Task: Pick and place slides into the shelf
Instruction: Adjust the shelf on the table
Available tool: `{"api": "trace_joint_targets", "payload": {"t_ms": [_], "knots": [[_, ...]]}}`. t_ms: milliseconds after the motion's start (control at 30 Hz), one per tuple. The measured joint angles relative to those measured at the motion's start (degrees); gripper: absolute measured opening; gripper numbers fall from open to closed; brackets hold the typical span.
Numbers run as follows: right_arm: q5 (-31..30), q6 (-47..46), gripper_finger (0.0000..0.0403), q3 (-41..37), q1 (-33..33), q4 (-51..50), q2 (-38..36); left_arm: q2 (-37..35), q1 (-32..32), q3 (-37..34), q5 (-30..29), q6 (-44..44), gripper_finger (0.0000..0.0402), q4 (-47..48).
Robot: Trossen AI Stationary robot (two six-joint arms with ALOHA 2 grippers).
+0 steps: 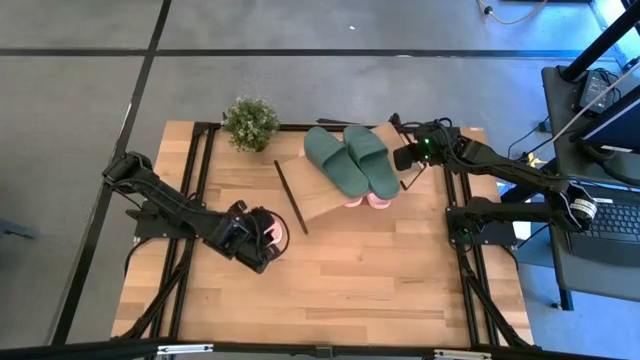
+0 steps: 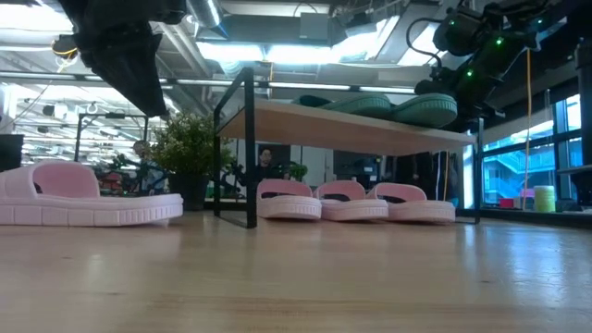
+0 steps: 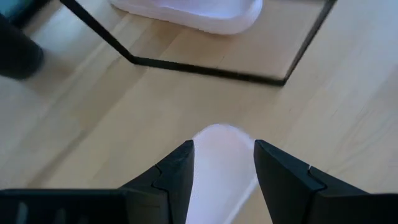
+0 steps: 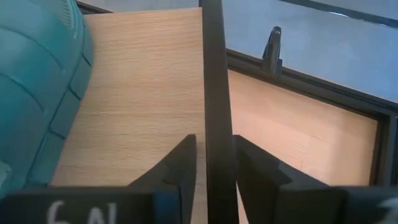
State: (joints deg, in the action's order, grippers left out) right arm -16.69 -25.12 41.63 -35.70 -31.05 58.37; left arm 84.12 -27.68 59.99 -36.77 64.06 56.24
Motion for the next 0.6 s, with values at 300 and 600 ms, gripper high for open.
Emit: {"api": "trace_joint_targets", "payload": {"t_ms": [300,600], "knots": [[0.0,-0.1,0.0110,0.0,0.0,0.0,0.0,0.4,0.1,0.1,0.1,-14.3,0.0159,-23.6],[-0.1,-0.1,0.0110,0.0,0.0,0.0,0.0,4.7,5.4,0.1,-4.7,-20.8,0.0159,-30.2]]}}
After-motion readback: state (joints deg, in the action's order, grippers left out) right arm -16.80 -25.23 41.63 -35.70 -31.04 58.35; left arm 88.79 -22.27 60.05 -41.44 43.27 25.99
